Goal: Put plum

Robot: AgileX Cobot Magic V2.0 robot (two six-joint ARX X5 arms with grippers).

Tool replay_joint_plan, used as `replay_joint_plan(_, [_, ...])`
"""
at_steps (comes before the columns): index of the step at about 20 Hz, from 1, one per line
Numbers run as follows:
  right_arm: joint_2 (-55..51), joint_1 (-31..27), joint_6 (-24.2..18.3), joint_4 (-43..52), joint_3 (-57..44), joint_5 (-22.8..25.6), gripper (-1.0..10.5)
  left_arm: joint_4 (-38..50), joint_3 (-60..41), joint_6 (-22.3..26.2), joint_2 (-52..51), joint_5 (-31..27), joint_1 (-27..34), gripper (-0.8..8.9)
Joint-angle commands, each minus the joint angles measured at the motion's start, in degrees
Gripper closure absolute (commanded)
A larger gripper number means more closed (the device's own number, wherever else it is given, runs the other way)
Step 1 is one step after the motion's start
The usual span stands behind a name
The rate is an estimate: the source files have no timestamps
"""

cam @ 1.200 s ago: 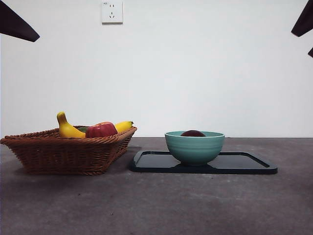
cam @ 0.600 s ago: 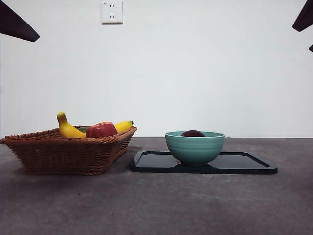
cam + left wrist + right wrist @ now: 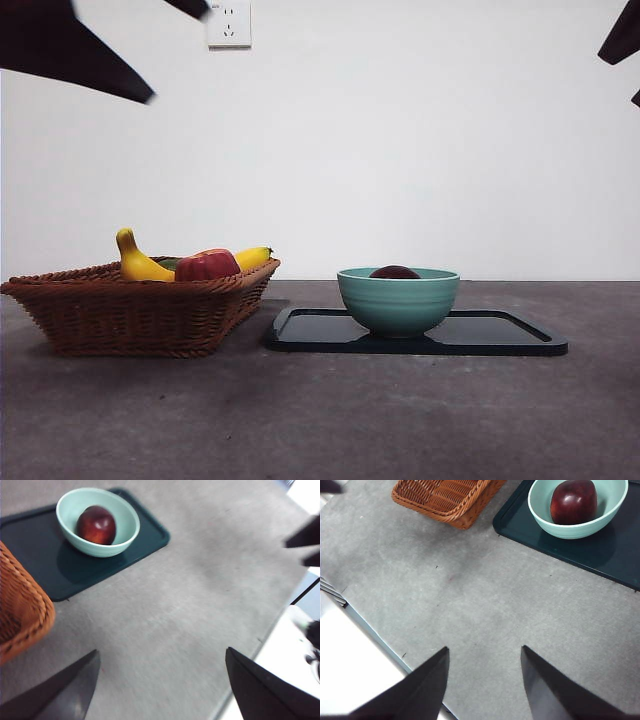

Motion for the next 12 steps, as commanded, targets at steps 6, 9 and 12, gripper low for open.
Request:
replay_joint_plan(6, [0.3, 0.3, 0.8, 0.5, 0.4, -0.1, 7.2, 1.4, 21.3, 3.7, 25.5, -2.4, -0.9, 4.11])
replay_joint_plan(9, [0.3, 0.3, 0.8, 0.5, 0.4, -0.1, 7.2, 1.4, 31.2, 5.1, 35.8, -2.4, -0.9, 4.11])
replay_joint_plan(12, [0.3, 0.3, 0.8, 0.5, 0.4, -0.1, 7.2, 1.1, 39.4, 6.1, 44.6, -2.5, -0.9, 4.11])
